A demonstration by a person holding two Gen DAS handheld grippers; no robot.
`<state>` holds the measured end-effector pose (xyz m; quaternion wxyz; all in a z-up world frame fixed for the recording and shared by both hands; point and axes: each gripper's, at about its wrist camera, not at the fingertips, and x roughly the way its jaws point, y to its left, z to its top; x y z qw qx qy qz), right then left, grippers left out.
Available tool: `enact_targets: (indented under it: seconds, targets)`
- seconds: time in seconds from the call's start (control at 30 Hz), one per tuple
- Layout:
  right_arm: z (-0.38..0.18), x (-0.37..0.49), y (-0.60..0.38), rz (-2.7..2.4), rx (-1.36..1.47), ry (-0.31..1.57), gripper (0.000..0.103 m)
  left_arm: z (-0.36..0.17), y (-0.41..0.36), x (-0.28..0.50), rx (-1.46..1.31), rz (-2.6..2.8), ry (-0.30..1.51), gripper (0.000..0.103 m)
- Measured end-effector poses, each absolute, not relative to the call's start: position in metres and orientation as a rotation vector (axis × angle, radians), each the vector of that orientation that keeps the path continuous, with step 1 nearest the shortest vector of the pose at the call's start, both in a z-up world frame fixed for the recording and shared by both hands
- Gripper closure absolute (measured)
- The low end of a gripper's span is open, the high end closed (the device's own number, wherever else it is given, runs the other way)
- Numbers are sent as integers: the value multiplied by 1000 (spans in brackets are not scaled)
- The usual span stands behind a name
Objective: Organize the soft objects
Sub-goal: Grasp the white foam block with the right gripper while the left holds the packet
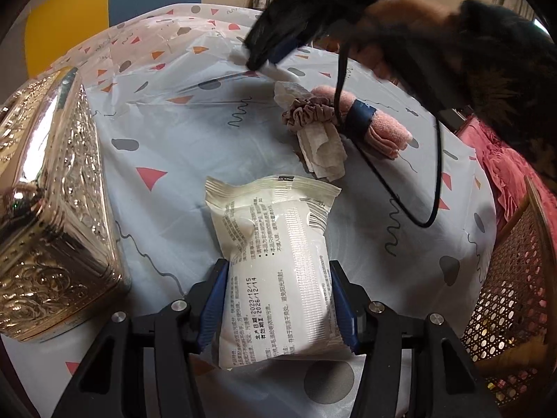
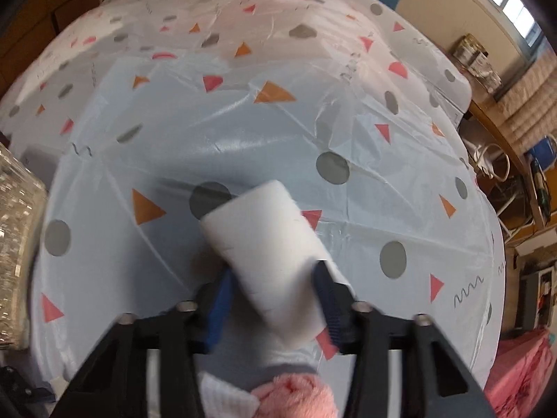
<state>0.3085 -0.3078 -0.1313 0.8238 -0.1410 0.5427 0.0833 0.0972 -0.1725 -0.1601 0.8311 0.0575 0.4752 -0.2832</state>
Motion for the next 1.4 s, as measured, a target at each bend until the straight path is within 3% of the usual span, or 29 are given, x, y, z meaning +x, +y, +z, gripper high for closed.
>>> enact_targets:
  seconds: [0.07, 0.27, 0.37, 0.5, 0.57, 0.73, 0.97, 1.03, 1.1, 1.4]
  targets:
    - [-106, 300, -311, 173, -252, 1090, 82, -160, -172, 96, 123, -600, 1006, 47]
    - [-93, 289, -313, 252, -210, 1136, 79, -162, -172, 94, 117, -583, 1017, 47]
    - [-104, 290, -321, 267, -158, 1195, 66, -160, -172, 95, 119, -580, 1021, 47]
    - [-106, 284, -321, 260, -194, 1179, 58, -160, -173, 95, 118, -581, 1019, 46]
    - [-109, 286, -321, 264, -236, 1188, 46, -160, -173, 95, 118, -582, 1016, 46]
    - [-123, 286, -293, 373, -434, 1228, 33, -160, -172, 97, 107, -583, 1026, 46]
    - [-164, 309, -284, 360, -527, 1314, 34, -161, -173, 100, 107, -584, 1024, 46]
    - [-160, 314, -293, 366, -413, 1298, 46, -161, -173, 100, 107, -585, 1021, 46]
    - [-156, 315, -300, 310, -393, 1269, 48, -162, -174, 99, 116, -584, 1013, 46]
    - [-56, 299, -346, 91, -123, 987, 47, -163, -178, 98, 128, -581, 1004, 46]
